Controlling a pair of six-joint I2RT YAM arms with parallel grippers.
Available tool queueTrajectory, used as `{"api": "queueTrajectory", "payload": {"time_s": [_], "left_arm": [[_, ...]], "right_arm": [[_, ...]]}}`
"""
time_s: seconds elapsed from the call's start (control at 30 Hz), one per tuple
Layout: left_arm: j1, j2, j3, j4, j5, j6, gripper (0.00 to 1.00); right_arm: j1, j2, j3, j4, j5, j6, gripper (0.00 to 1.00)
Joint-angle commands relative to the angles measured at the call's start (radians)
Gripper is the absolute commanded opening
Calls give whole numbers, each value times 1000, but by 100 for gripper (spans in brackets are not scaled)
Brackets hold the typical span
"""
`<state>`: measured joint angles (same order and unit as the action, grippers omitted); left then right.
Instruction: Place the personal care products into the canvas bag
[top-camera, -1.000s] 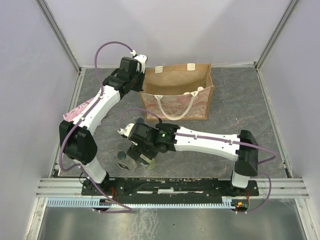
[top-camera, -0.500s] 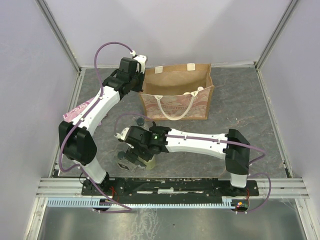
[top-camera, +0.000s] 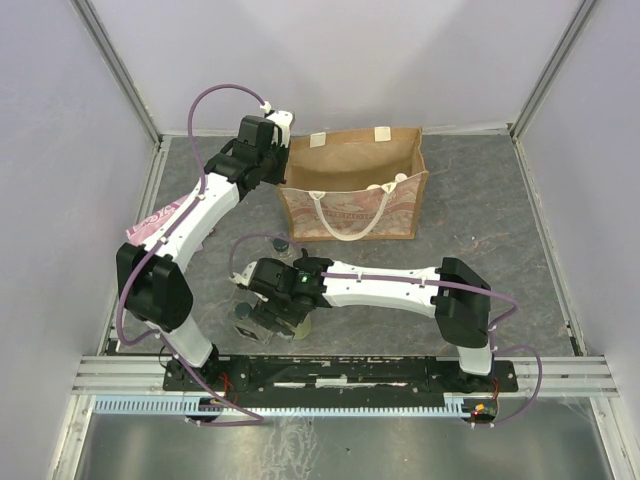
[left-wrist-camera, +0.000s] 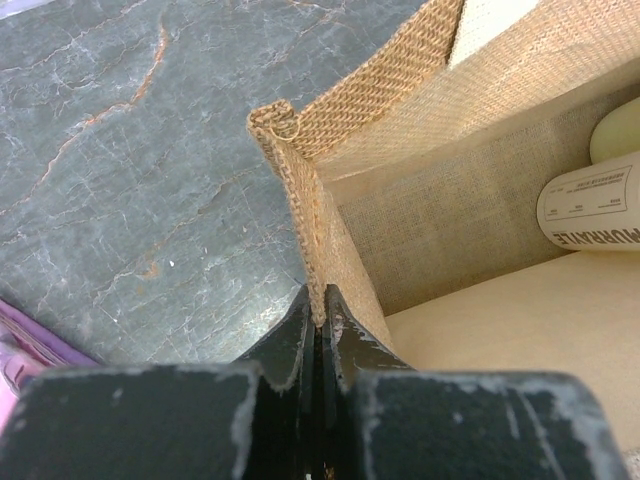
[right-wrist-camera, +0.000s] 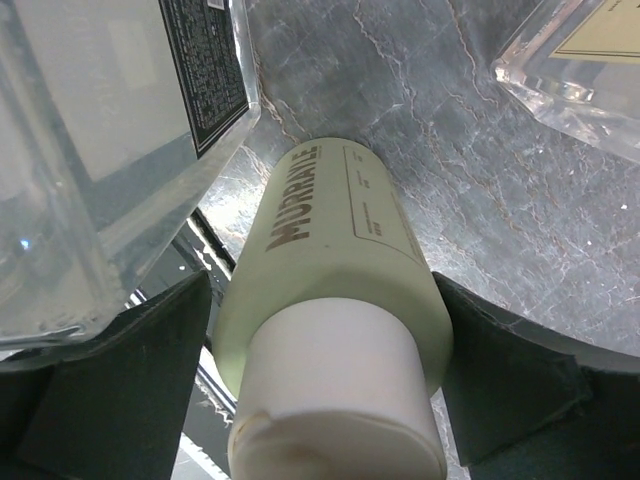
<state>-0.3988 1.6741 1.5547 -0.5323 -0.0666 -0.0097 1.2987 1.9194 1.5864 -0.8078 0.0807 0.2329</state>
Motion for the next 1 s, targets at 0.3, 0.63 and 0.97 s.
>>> {"api": "queueTrajectory", "payload": {"time_s": [0.3,0.63,0.97], "left_arm": [[10,-46,-7,16,8,43,3],[10,-49,-7,17,15,42,3],[10,-59,-7,16,8,40,3]], "right_arm": [[2,20,-26,37,7,-9,69],[1,6,-17,-14,13,15,31],[-79,-111,79,-208,61,78,0]]}}
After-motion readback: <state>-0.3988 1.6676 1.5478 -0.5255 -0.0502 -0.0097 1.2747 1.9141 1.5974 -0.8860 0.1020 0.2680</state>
